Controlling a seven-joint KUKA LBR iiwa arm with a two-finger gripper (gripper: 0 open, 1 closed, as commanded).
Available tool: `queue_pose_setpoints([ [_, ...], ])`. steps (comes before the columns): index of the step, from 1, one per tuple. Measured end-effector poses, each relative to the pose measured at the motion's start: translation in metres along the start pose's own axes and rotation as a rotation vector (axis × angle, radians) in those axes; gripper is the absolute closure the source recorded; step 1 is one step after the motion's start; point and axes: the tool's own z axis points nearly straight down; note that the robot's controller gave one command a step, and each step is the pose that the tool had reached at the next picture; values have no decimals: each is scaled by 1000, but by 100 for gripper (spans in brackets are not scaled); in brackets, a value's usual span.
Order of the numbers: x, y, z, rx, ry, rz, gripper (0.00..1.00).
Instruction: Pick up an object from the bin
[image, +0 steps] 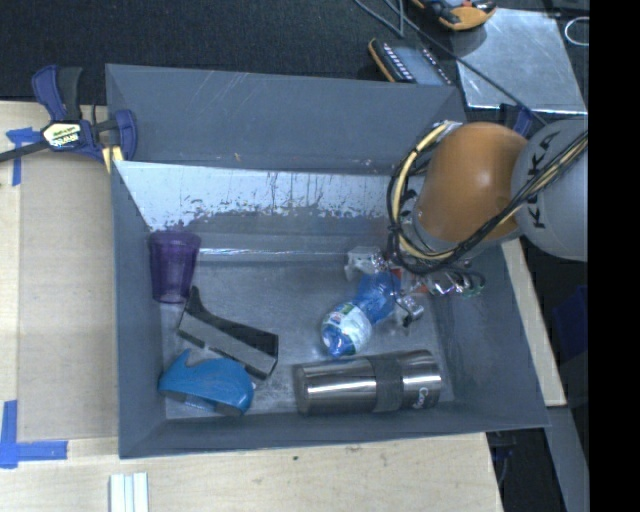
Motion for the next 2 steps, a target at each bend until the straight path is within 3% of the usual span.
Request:
queue_pose_setpoints([
  [1,-2,11,29,4,-7,-26,0],
  [2,-20,23,29,2,-6,-73,100],
])
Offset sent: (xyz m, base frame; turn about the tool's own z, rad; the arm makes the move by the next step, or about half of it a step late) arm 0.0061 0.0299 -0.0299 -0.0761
